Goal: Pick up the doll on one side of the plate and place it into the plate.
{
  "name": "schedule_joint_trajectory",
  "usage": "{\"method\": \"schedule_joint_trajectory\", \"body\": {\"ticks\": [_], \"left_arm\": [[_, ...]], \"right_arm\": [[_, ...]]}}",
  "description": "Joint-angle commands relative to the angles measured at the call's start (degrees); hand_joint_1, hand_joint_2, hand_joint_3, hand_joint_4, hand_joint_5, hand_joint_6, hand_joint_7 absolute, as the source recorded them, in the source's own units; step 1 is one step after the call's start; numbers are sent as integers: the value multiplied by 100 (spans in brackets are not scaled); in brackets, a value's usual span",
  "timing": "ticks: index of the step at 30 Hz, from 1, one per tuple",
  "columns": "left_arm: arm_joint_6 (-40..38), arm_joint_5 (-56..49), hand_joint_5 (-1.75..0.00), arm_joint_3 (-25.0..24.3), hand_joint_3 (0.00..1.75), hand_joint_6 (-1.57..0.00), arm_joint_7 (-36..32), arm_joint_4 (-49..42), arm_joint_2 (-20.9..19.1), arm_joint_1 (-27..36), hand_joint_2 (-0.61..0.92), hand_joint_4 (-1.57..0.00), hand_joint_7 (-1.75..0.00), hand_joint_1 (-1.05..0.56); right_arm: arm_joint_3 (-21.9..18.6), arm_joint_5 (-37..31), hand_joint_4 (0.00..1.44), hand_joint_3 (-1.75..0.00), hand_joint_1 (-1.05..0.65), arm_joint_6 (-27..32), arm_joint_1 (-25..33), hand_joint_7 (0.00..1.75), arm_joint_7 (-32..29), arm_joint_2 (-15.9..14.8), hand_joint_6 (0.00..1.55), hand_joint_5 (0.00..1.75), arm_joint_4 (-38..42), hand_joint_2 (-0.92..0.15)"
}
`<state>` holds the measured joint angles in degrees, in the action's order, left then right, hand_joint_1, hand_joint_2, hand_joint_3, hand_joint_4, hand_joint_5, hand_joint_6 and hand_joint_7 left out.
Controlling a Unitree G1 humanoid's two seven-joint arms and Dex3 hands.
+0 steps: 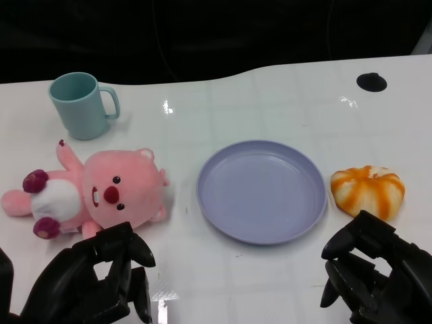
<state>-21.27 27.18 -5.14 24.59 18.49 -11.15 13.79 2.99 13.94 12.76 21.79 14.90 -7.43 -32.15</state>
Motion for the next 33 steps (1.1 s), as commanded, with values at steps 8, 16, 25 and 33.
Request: {"method": "schedule_joint_trajectory", "body": {"ticks": [8, 16, 25, 33], "left_arm": [[38, 38, -163, -108, 126, -80, 2, -24, -68, -82, 46, -84, -139, -12], [195, 228, -138, -209, 114, -75, 45, -5, 89, -96, 48, -73, -96, -23], [474, 427, -140, -438, 64, -64, -22, 155, 273, -35, 73, -62, -94, -31], [978, 367, -131, -564, 24, -53, 180, 125, 172, -102, 88, -51, -82, -40]], "right_arm": [[-44, -26, 53, -62, -32, 3, -41, 165, -30, -55, 41, 175, -43, -92], [-52, 13, 53, -63, -30, 50, -39, 165, -41, -37, 40, 175, -53, -92], [4, -35, 53, -63, -30, 32, -4, 166, -63, -37, 40, 175, -106, -91], [30, -9, 53, -64, -31, 42, -8, 166, -92, -22, 39, 175, -110, -91]]}}
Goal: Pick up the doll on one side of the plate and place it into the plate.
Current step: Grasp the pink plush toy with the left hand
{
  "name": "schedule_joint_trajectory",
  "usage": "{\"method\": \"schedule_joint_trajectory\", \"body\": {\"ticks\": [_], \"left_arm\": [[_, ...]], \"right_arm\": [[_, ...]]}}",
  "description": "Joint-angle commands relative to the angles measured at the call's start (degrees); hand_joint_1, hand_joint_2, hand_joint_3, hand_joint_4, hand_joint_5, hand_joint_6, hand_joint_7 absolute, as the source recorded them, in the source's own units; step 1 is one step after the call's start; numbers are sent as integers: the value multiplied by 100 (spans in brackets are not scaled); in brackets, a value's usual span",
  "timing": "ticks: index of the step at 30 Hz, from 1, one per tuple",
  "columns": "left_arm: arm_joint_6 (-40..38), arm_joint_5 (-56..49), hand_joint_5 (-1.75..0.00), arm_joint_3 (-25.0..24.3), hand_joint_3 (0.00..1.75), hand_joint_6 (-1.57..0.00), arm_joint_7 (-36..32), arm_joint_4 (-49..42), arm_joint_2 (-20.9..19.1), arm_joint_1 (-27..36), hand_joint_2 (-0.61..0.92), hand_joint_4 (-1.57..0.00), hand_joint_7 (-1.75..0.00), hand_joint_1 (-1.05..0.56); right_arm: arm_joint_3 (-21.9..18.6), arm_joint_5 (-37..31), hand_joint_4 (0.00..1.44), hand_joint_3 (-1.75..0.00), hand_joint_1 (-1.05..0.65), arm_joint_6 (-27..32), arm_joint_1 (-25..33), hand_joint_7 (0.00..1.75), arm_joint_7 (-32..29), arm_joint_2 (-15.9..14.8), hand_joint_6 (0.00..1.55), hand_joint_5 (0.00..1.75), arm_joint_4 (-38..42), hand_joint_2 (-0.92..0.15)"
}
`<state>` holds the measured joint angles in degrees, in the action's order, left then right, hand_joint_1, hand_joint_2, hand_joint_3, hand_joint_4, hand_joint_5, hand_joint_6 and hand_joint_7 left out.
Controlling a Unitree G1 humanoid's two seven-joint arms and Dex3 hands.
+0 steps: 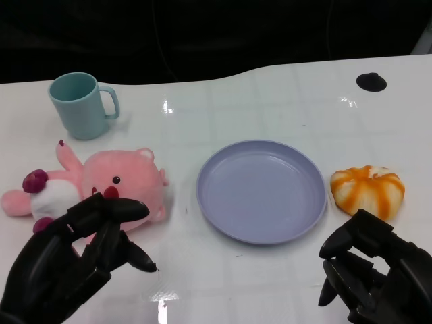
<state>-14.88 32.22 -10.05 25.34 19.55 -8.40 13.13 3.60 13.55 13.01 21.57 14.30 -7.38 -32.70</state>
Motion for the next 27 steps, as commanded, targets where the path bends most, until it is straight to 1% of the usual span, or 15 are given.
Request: {"method": "schedule_joint_trajectory", "body": {"ticks": [1, 5, 11, 12, 14, 17, 19, 23, 27], "left_arm": [[476, -251, -126, -60, 18, -50, 113, 1, -125, -43, 90, -49, -76, -43], [1092, -775, -108, -22, 8, -50, 67, -131, -192, -117, 92, -46, -55, -52], [1925, -1343, -89, -18, 13, -41, 108, -367, -318, -213, 92, -34, -32, -58], [2054, -1468, -87, -23, 13, -40, 82, -397, -368, -229, 92, -33, -31, -59], [2220, -1673, -81, -43, 13, -34, 33, -417, -473, -258, 92, -24, -25, -62], [2467, -2001, -74, -89, 11, -30, -49, -479, -613, -328, 92, -16, -16, -64], [2561, -2310, -71, -126, 11, -29, -164, -490, -737, -392, 92, -14, -13, -67], [2595, -3013, -61, -177, 8, -26, -488, -405, -986, -492, 92, -9, -7, -68], [2544, -3573, -57, -200, 5, -24, -742, -302, -1187, -592, 92, -3, -5, -66]], "right_arm": [[-28, 25, 53, -64, -31, 13, 12, 166, -34, -28, 39, 175, -50, -91], [-12, -28, 54, -64, -30, -34, -2, 167, -28, -46, 39, 175, -6, -91], [22, -54, 54, -64, -32, 32, -20, 167, -82, -40, 40, 175, -53, -91], [23, -38, 55, -64, -32, 24, -22, 167, -77, -34, 40, 175, -40, -91], [28, -13, 55, -64, -32, 25, -35, 167, -70, -21, 40, 175, -19, -91], [37, -29, 54, -64, -31, 5, -39, 167, -54, -33, 39, 175, -2, -91], [41, -39, 54, -64, -30, 5, -39, 167, -66, -28, 39, 175, -8, -91], [29, -39, 54, -64, -30, 16, -33, 167, -74, -24, 39, 175, -26, -91], [9, 1, 53, -64, -30, 69, -4, 168, -72, -25, 39, 175, -69, -91]]}}
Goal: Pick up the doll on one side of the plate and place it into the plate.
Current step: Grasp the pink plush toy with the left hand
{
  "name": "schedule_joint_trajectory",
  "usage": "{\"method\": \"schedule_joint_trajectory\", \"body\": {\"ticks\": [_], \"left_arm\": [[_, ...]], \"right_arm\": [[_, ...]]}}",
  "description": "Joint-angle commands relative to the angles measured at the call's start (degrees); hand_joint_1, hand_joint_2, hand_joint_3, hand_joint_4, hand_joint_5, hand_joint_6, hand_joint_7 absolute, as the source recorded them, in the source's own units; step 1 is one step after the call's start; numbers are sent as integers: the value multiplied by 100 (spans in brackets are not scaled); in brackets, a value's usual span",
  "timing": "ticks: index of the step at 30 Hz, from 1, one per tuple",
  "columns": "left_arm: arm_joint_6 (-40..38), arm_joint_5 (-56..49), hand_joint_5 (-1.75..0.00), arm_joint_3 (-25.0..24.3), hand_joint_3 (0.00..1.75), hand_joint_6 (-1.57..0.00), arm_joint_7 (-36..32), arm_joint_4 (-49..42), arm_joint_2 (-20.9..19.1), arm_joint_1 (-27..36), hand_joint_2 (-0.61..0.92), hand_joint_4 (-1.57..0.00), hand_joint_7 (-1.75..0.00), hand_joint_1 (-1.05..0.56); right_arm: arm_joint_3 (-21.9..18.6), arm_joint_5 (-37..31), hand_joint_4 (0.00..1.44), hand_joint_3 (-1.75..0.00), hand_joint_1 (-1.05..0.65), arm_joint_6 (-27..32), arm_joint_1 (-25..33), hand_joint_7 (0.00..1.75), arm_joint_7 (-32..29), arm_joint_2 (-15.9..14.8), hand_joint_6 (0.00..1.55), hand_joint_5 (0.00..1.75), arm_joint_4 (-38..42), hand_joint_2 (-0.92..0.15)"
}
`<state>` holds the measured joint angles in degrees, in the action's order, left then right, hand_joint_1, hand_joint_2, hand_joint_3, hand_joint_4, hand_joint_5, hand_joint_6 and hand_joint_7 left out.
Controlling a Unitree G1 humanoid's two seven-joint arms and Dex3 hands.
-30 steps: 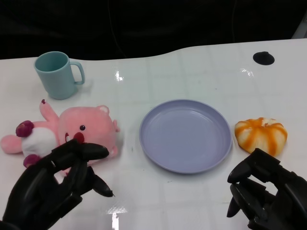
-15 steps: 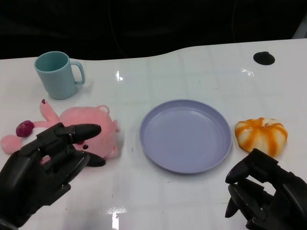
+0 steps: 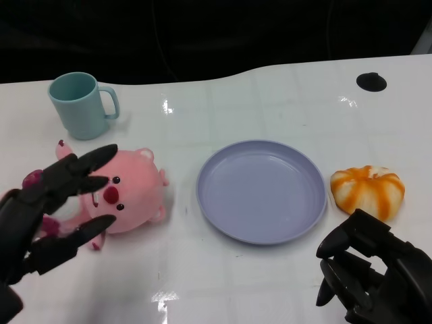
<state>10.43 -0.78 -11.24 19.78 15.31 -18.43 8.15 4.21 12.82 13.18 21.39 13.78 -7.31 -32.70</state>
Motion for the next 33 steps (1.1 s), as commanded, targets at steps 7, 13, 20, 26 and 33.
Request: {"method": "schedule_joint_trajectory", "body": {"ticks": [7, 13, 20, 26, 33], "left_arm": [[-128, -1401, -47, -25, 1, -16, -477, 249, -625, -223, 91, 0, 0, -65], [-416, -2799, -36, 141, 1, -13, -608, 358, -1060, -326, 92, 0, 0, -69], [-1103, -3746, -26, 575, 0, -14, -274, 286, -1422, -687, 85, 0, -1, -67], [-1358, -4453, -30, 1103, 0, -18, -285, -329, -1660, -1153, 85, -1, -2, -72], [-1610, -4798, -21, 1704, 1, -12, -18, -1188, -1776, -1808, 88, 0, 0, -75]], "right_arm": [[-57, 83, 53, -64, -29, 56, 37, 167, -10, -30, 38, 175, -90, -91], [-37, 82, 53, -64, -30, 95, 32, 168, -28, -17, 38, 175, -102, -91], [4, 35, 53, -64, -30, 64, 20, 167, -38, 0, 38, 175, -89, -91], [37, 35, 54, -64, -31, 142, 3, 167, -85, 42, 39, 175, -105, -90], [65, 4, 54, -65, -30, 130, -31, 168, -83, 40, 39, 175, -85, -90]]}}
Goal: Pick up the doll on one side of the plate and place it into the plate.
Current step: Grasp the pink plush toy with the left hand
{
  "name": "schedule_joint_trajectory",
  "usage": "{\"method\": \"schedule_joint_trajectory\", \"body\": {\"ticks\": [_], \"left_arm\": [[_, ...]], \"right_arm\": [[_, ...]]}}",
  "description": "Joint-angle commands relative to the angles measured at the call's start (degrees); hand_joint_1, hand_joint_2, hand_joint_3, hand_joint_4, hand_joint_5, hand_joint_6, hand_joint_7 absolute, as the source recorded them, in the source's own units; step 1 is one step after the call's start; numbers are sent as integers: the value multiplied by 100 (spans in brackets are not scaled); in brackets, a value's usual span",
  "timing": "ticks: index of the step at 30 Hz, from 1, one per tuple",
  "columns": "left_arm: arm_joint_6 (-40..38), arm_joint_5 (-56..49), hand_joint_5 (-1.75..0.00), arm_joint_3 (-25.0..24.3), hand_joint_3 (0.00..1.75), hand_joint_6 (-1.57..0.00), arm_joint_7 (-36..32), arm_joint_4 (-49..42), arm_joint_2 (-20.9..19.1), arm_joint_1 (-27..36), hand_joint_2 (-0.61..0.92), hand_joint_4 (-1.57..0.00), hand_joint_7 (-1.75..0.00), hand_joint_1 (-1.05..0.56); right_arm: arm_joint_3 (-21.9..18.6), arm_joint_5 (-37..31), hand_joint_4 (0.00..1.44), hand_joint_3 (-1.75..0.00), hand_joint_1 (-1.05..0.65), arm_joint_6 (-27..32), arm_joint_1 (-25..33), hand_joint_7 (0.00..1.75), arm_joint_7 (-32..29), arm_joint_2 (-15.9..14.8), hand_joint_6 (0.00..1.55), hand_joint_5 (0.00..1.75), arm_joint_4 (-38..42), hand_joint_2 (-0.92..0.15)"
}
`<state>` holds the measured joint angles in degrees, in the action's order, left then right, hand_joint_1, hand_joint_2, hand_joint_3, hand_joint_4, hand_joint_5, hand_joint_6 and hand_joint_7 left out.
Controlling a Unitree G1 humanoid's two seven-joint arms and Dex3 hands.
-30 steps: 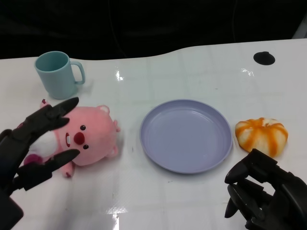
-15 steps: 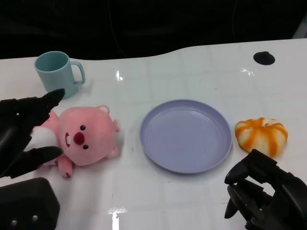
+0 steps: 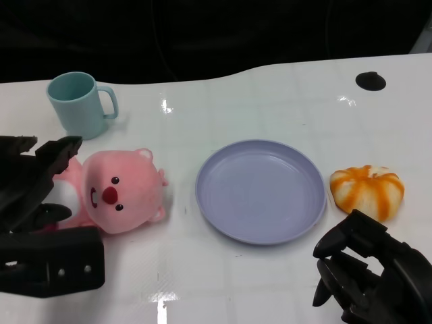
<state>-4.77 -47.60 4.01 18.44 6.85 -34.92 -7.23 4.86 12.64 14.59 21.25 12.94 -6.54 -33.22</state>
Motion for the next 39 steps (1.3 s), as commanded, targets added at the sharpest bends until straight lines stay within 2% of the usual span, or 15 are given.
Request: {"method": "schedule_joint_trajectory", "body": {"ticks": [1, 10, 25, 26, 30, 31, 32, 34, 35, 38, 39], "left_arm": [[-95, -128, -20, 278, 1, -12, 134, -547, -122, -396, 89, 0, 0, -75], [-29, 16, -19, 890, 0, -11, 35, -1991, 31, -1151, 89, 0, 0, -77], [311, 252, -11, 1766, 0, -10, -715, -4955, 700, -2432, 89, -1, 0, -71], [359, 325, -10, 1769, 0, -11, -752, -5186, 747, -2509, 87, -1, 0, -61], [557, 364, -10, 1946, 0, -15, -1154, -5993, 882, -2726, 86, -8, -2, -39], [598, 344, -11, 1995, 0, -19, -1347, -6160, 926, -2746, 86, -12, -3, -36], [619, 353, -12, 2021, 0, -33, -1497, -6293, 971, -2765, 87, -26, -4, -32], [670, 397, -11, 2062, 1, -50, -1720, -6555, 1050, -2822, 90, -42, -5, -29], [721, 415, -14, 2088, 6, -64, -1777, -6668, 1073, -2856, 91, -59, -7, -29], [923, 440, -24, 2188, 15, -87, -1924, -7012, 1122, -2965, 92, -85, -14, -31], [993, 441, -58, 2234, 17, -99, -1976, -7121, 1133, -3000, 92, -88, -16, -32]], "right_arm": [[5, 17, 54, -65, -30, -18, -14, 168, 3, -40, 39, 175, -34, -91], [24, -4, 54, -67, -28, -91, 52, 168, 25, -61, 39, 175, -72, -91], [-32, 68, 54, -66, -30, -52, 119, 167, 56, -66, 38, 175, -123, -90], [-36, 67, 54, -66, -30, -70, 123, 167, 63, -68, 39, 175, -116, -89], [-56, 81, 54, -66, -31, -86, 134, 167, 80, -74, 39, 175, -110, -89], [-61, 93, 54, -66, -31, -80, 137, 167, 84, -72, 39, 175, -115, -90], [-62, 95, 54, -66, -31, -68, 140, 167, 82, -72, 39, 175, -127, -90], [-63, 73, 54, -65, -31, -67, 146, 166, 79, -78, 39, 175, -137, -90], [-66, 74, 54, -65, -32, -71, 148, 166, 81, -76, 39, 175, -135, -90], [-71, 80, 54, -65, -32, -94, 154, 166, 97, -74, 40, 175, -128, -90], [-73, 85, 54, -65, -32, -95, 155, 166, 103, -73, 40, 175, -127, -90]]}}
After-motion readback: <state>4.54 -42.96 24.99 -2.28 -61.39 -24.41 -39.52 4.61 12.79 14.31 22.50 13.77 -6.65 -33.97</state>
